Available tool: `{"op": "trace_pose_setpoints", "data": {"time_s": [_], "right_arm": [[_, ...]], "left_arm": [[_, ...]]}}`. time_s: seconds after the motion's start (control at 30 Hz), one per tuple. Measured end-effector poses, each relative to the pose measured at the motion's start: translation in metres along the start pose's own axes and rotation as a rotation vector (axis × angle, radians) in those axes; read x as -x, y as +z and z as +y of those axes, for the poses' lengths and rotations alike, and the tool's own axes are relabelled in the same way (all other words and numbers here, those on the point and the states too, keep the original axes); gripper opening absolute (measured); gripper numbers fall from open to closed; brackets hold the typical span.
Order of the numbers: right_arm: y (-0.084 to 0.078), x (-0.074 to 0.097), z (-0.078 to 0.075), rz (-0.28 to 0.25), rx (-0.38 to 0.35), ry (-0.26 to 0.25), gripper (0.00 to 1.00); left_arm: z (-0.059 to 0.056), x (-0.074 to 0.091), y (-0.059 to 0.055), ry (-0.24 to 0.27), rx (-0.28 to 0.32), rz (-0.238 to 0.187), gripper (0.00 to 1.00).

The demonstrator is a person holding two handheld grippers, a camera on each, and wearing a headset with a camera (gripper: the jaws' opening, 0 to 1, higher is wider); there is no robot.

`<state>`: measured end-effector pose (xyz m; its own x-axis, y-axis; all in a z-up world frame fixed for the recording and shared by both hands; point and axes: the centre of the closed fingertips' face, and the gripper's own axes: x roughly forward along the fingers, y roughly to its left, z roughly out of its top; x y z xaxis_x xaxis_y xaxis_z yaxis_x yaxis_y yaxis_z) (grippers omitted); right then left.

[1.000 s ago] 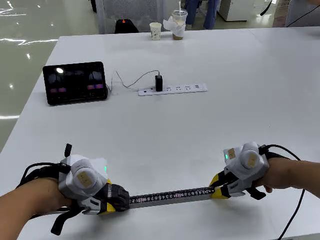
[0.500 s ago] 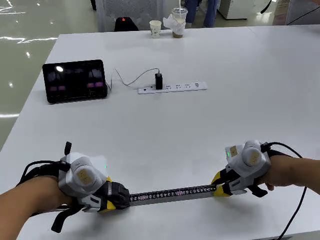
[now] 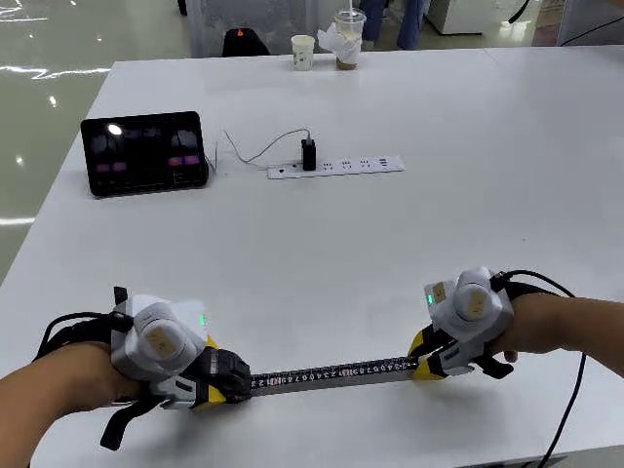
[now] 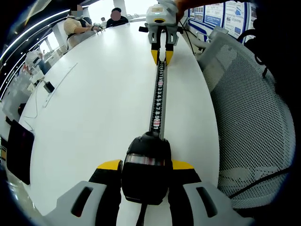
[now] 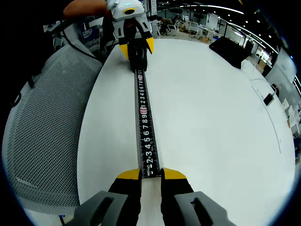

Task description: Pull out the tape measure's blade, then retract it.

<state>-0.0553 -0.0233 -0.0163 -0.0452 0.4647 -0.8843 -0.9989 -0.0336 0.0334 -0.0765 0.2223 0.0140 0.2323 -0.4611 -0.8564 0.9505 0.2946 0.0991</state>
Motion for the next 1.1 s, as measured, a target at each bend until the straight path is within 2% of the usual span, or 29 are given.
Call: {"op": "trace_pose_setpoints", "data": {"time_s": [0.23,0.43,0.53,0.63,0.73,0.97,1.03,1.1], "right_arm": [[-0.0002,0.0005,-0.0018,0.001,-0.020,-0.011,0.12],[-0.0010,-0.0002,-0.0010,0.030,0.038,-0.008,0.13],[-0.0008,0.0003,-0.0005,0.030,0.039,-0.012,0.13],[-0.0007,0.0002,-0.0002,0.032,0.050,-0.016,0.13],[0.0008,0.0010,-0.0005,0.044,0.118,-0.041,0.15],[-0.0011,0.0025,0.0004,0.081,0.146,-0.033,0.13],[-0.0006,0.0034,0.0001,0.083,0.129,-0.037,0.16],[0.0018,0.0047,0.0009,0.075,0.121,-0.037,0.22]], "left_arm": [[-0.0003,-0.0002,0.0002,-0.010,0.009,0.003,0.33],[-0.0006,0.0007,0.0000,-0.015,0.010,0.010,0.33],[-0.0009,0.0007,-0.0001,-0.016,0.001,0.015,0.33],[-0.0003,-0.0001,0.0008,-0.008,0.003,0.017,0.37],[-0.0029,-0.0003,0.0015,-0.021,-0.001,0.016,0.39],[-0.0040,-0.0005,0.0034,-0.038,-0.009,0.017,0.44],[-0.0038,-0.0002,0.0063,-0.037,-0.004,0.008,0.46],[-0.0050,-0.0001,0.0080,-0.043,0.001,0.002,0.48]]}}
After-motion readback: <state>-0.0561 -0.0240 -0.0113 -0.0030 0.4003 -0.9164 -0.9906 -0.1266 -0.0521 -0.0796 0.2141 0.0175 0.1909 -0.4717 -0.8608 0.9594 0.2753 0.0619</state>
